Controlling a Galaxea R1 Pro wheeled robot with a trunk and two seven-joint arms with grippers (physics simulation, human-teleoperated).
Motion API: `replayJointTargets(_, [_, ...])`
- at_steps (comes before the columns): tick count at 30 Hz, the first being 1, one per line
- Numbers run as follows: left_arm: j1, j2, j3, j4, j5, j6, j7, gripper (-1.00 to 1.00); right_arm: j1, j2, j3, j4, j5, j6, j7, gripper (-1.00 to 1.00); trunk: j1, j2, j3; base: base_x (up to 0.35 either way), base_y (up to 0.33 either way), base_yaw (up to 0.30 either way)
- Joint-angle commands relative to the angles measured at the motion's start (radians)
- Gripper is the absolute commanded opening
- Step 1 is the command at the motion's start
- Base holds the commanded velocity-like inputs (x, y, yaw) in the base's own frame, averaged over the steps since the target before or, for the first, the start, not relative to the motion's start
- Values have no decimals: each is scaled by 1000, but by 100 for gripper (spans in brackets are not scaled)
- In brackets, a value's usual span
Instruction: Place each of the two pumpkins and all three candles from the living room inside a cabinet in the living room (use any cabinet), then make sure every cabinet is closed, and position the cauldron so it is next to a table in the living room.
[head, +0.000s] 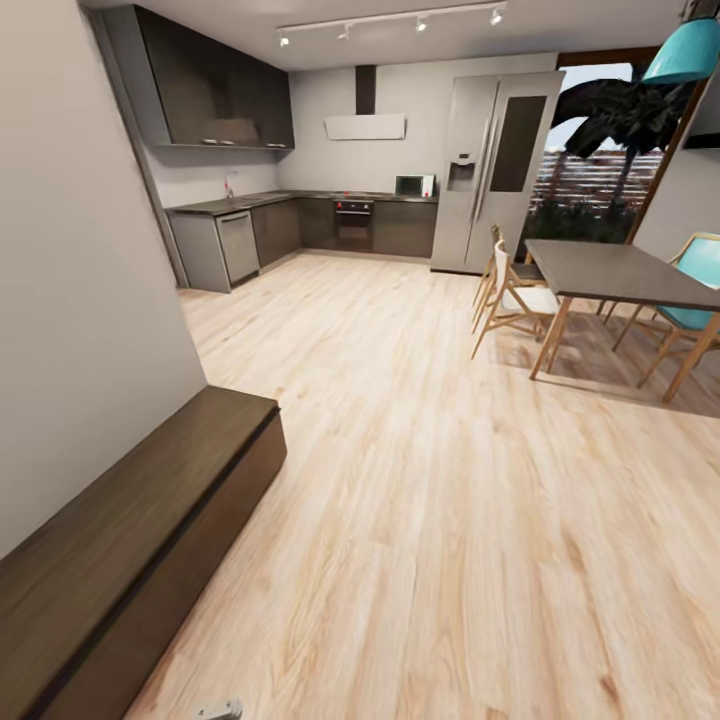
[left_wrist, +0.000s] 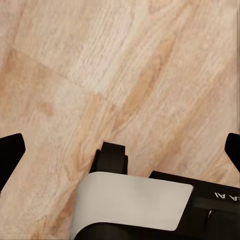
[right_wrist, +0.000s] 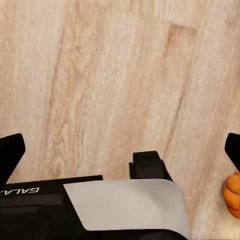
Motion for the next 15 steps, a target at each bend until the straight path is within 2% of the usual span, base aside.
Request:
replayJointTargets(1, [0, 0, 0, 0, 0, 0, 0, 100, 0, 0, 0, 0, 0, 0, 0, 100, 0, 0, 0, 332, 0, 0])
replayJointTargets(15, [0, 0, 0, 0, -1, 0, 0, 100, 0, -3, 0, 0, 0, -1, 1, 100, 0, 0, 0, 331, 0, 0])
